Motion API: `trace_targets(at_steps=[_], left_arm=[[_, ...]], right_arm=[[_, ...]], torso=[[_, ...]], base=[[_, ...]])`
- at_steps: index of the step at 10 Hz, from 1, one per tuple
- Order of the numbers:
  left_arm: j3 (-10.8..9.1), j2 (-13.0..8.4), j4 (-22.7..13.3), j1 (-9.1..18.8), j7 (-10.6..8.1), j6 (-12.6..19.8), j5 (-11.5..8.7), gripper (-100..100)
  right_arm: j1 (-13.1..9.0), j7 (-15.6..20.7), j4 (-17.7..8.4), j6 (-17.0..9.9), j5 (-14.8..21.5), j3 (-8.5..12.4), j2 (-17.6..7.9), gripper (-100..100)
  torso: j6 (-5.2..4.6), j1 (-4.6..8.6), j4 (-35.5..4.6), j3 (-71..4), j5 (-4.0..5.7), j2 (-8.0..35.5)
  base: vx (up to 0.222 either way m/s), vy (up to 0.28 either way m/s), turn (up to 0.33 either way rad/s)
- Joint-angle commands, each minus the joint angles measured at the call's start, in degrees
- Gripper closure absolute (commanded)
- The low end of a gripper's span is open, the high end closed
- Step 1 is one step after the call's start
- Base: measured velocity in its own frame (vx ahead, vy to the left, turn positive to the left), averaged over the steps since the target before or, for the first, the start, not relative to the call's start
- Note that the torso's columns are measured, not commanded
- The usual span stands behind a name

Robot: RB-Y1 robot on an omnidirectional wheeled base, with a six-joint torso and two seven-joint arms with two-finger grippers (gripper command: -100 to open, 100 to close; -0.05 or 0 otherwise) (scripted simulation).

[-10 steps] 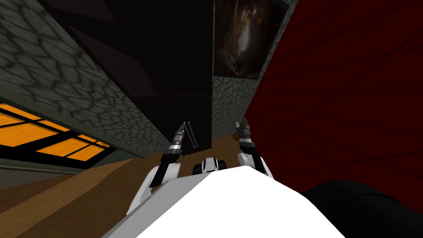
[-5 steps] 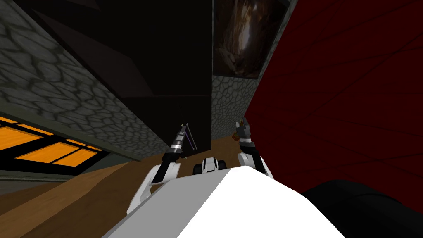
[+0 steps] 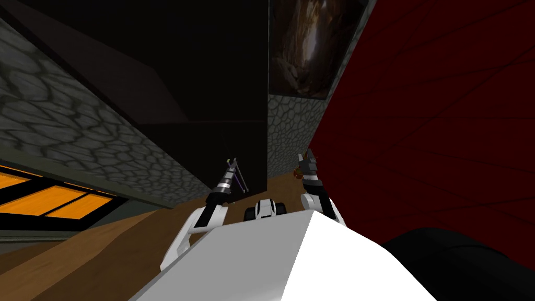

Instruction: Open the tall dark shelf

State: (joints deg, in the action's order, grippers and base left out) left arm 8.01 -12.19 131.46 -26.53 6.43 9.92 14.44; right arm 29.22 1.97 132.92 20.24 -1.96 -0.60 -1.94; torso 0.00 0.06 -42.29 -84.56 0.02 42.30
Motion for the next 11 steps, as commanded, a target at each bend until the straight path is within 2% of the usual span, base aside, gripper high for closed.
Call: trace_targets(at_steps=[1,3,4,5,6,7,9,11], left_arm=[[0.33,-1.24,-0.23,0.26,0.05,3.31,0.64,-100],[0.37,-1.14,-0.33,0.15,0.10,2.97,0.72,-100],[0.41,-1.31,1.09,-0.12,0.08,4.40,0.73,-100],[0.39,-1.29,0.47,0.16,0.08,3.88,0.69,-100],[0.39,-1.31,0.59,0.17,0.08,4.10,0.69,100],[-1.07,0.22,0.89,-0.31,0.10,4.42,1.42,100],[-2.50,1.75,1.24,-0.76,0.11,4.74,2.14,100],[-3.94,3.28,1.59,-1.22,0.12,5.05,2.87,100]], right_arm=[[0.00,0.00,0.00,0.00,0.00,0.00,0.00,0],[0.00,0.00,0.00,0.00,0.00,0.00,0.00,0],[0.00,0.00,0.00,0.00,0.00,0.00,0.00,0],[0.01,0.00,0.00,0.00,0.00,0.00,0.00,0],[0.00,0.00,0.00,0.00,0.00,0.00,0.00,0],[0.00,0.00,0.00,0.00,0.00,0.00,0.00,0],[0.01,0.00,0.00,0.00,0.00,-0.01,0.02,0],[-0.01,0.00,0.00,0.00,0.00,-0.01,0.02,0]], torso=[[0.00,-0.07,0.00,0.00,-0.01,0.00],[0.01,-0.10,0.01,-0.02,-0.03,-0.02],[0.01,-0.05,-0.02,0.03,-0.02,0.07],[0.00,-0.02,0.03,-0.08,0.00,-0.15],[0.01,-0.04,0.03,-0.04,-0.01,-0.04],[-0.01,-0.04,-0.05,0.07,-0.01,0.12],[0.28,0.03,-0.24,0.17,-0.17,0.56],[-0.05,-0.06,-0.21,0.29,-0.21,0.57]], base=[[0.058,0.010,-0.046],[0.038,0.009,-0.013],[0.095,-0.002,-0.034],[0.060,-0.001,-0.008],[0.008,0.000,0.005],[-0.019,-0.131,0.164],[-0.019,-0.235,0.284],[-0.053,-0.198,0.176]])
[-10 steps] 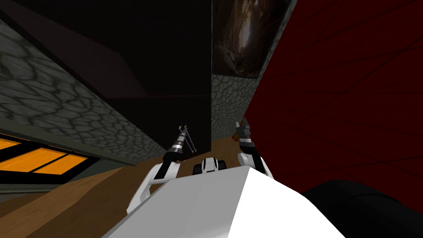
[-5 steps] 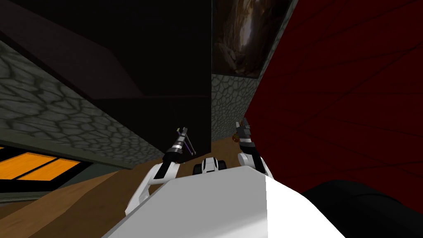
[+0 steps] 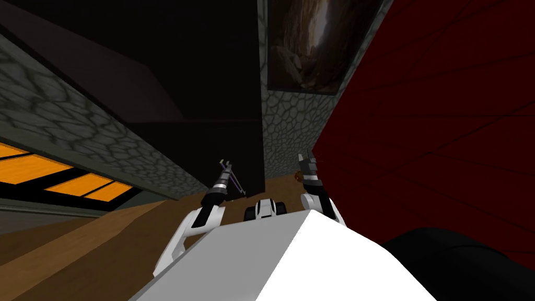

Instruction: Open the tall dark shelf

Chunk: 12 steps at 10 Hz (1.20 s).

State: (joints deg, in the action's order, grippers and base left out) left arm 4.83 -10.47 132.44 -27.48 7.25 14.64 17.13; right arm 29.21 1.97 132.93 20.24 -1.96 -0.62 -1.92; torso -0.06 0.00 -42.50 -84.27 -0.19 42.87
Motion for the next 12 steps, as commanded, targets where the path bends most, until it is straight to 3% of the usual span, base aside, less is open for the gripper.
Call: trace_targets(at_steps=[1,4,5,6,7,12], left_arm=[[-1.47,2.33,0.78,-0.49,-0.70,0.50,0.54,100],[-3.63,4.62,1.31,-1.17,-0.68,0.97,1.63,100],[-3.28,3.96,0.58,-1.30,-0.02,1.14,1.81,100],[-4.87,5.85,0.84,-1.83,-0.08,1.21,2.75,100],[-5.60,6.77,1.03,-1.97,-0.20,1.15,3.14,100],[-9.28,11.33,1.99,-2.70,-0.76,0.89,5.10,100]], right_arm=[[0.00,0.00,0.00,0.00,0.00,0.00,0.00,0],[0.00,0.00,0.00,0.00,0.00,0.00,0.00,0],[0.00,0.00,0.00,0.00,0.00,0.00,0.00,0],[0.00,0.00,0.00,0.00,0.00,0.01,-0.02,0],[0.02,0.00,0.00,0.00,0.00,0.00,0.00,0],[0.01,0.00,0.00,0.00,0.00,0.01,-0.01,0]], torso=[[-0.07,-0.06,-0.04,-0.04,-0.01,-0.15],[-0.02,-0.19,-0.11,-0.17,0.04,-0.36],[0.03,-0.18,-0.12,-0.11,0.02,-0.27],[-0.10,-0.41,-0.05,-0.18,0.02,-0.45],[0.35,-0.26,-0.01,-0.27,0.10,-0.54],[0.06,0.03,-0.07,-0.13,0.17,-0.23]], base=[[-0.051,-0.222,0.182],[-0.054,-0.183,0.177],[-0.033,-0.085,0.061],[0.009,-0.164,0.200],[0.048,-0.266,0.281],[-0.008,-0.214,0.191]])
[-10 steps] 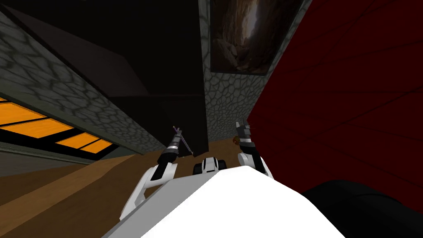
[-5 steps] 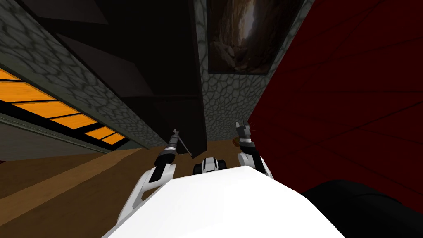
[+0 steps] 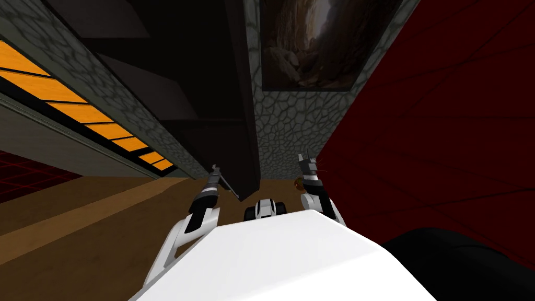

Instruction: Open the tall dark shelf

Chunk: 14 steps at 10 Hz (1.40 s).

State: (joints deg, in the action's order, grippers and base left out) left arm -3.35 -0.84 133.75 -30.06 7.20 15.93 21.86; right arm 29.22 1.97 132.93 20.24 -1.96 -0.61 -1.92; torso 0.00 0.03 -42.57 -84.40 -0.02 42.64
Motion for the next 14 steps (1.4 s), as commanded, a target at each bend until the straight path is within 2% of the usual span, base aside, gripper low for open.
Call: trace_targets(at_steps=[1,2,3,4,6,9,11,12,14], left_arm=[[-1.83,2.61,0.87,-0.27,-0.83,-0.46,0.77,100],[-2.56,3.52,1.06,-0.41,-0.94,-0.51,1.16,100],[-2.05,2.85,0.51,-0.77,-0.21,-0.16,1.31,100],[-3.96,3.06,0.43,-1.05,-1.47,-0.10,1.72,100],[-5.68,3.18,0.50,-1.03,-2.81,-0.12,2.01,100],[-8.25,3.35,0.60,-1.01,-4.82,-0.15,2.44,100],[-9.96,3.46,0.67,-0.99,-6.16,-0.17,2.73,100],[-8.97,3.19,3.27,-2.84,-5.36,2.39,2.72,-100],[-8.53,3.10,6.68,-4.30,-5.42,4.54,2.69,-100]], right_arm=[[0.00,0.00,0.00,0.00,0.00,0.00,0.00,0],[0.00,0.00,0.00,0.00,0.00,0.00,0.00,0],[0.01,0.00,0.00,0.00,0.00,0.00,0.00,0],[-0.01,0.00,0.00,0.00,0.00,0.01,-0.01,0],[0.03,0.00,0.01,0.01,0.00,0.00,0.00,0],[0.01,0.00,0.00,0.00,0.00,0.00,0.00,0],[0.01,0.00,0.00,0.00,0.00,0.00,0.00,0],[0.01,0.00,0.00,0.00,0.00,0.00,0.00,0],[-0.01,0.00,0.00,0.00,0.00,0.02,-0.03,0]], torso=[[0.05,-0.02,-0.06,0.06,0.00,0.07],[0.02,-0.06,-0.10,0.03,0.02,0.01],[0.05,-0.07,-0.09,0.05,-0.02,-0.01],[-0.19,-0.37,-0.02,0.00,-0.05,-0.11],[0.42,-0.19,0.07,-0.10,0.02,-0.16],[-0.09,0.19,0.10,0.14,-0.01,0.11],[-0.04,0.09,0.01,0.16,0.02,0.08],[0.07,0.00,-0.07,0.10,0.08,0.02],[-0.03,-0.73,0.18,-0.09,-0.15,-0.22]], base=[[0.008,-0.198,0.173],[0.023,-0.210,0.203],[0.005,-0.103,0.081],[0.074,-0.177,0.273],[0.094,-0.267,0.344],[0.051,-0.276,0.266],[0.018,-0.247,0.239],[0.027,-0.104,-0.026],[-0.004,0.045,-0.132]])
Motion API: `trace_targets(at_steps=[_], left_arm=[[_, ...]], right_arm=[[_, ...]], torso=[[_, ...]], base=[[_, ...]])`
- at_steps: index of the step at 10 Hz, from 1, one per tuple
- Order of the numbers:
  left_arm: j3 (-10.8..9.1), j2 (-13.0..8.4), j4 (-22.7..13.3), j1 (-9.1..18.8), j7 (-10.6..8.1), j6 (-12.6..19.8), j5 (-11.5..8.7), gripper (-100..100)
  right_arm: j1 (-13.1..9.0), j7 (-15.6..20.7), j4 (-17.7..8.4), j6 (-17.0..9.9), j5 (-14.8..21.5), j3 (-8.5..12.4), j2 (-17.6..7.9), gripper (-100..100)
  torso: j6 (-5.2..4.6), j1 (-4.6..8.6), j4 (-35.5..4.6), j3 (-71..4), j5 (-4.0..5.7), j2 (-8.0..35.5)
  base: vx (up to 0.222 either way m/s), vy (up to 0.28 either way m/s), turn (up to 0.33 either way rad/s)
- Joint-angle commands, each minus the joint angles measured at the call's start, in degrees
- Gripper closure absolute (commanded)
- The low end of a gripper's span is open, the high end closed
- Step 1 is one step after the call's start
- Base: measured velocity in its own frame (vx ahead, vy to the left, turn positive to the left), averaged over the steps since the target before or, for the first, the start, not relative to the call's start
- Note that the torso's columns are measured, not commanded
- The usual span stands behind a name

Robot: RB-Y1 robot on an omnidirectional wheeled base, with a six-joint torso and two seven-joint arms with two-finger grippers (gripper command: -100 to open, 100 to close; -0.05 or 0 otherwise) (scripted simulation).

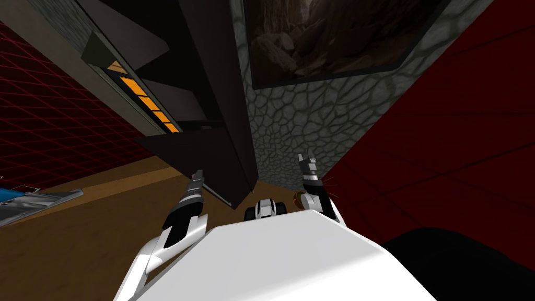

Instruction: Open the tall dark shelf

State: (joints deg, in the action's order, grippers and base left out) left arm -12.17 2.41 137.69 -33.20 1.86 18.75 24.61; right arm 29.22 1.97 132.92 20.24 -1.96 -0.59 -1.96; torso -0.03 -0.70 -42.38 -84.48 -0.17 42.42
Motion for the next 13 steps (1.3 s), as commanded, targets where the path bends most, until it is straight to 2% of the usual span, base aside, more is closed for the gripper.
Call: trace_targets(at_steps=[1,6,7,8,13], left_arm=[[0.50,-0.20,4.10,-1.89,-0.11,2.79,-0.08,-100],[1.59,-0.43,12.15,-5.54,-0.28,8.15,-0.16,-100],[1.49,-0.32,11.02,-5.05,-0.23,7.22,-0.07,-100],[1.50,-0.35,11.24,-5.13,-0.25,7.49,-0.10,0],[1.50,-0.34,11.21,-5.12,-0.25,7.47,-0.10,0]], right_arm=[[0.00,0.00,0.00,0.00,0.00,0.00,0.00,0],[0.01,0.00,0.00,0.00,0.00,0.00,0.00,0],[0.01,0.00,0.00,0.00,0.00,0.00,0.00,0],[0.01,0.00,0.00,0.00,0.00,0.00,0.00,0],[0.01,0.00,0.00,0.00,0.00,0.00,0.00,0]], torso=[[0.14,-0.12,-0.09,-0.22,0.23,-0.24],[0.03,0.82,0.09,-0.08,0.22,-0.12],[0.03,0.77,0.08,-0.04,0.20,-0.08],[0.03,0.74,0.08,-0.04,0.18,-0.07],[0.03,0.69,0.10,-0.09,0.17,-0.15]], base=[[-0.006,0.058,-0.059],[0.025,0.040,-0.063],[0.008,0.009,-0.011],[0.000,0.000,0.000],[0.000,0.000,0.000]])
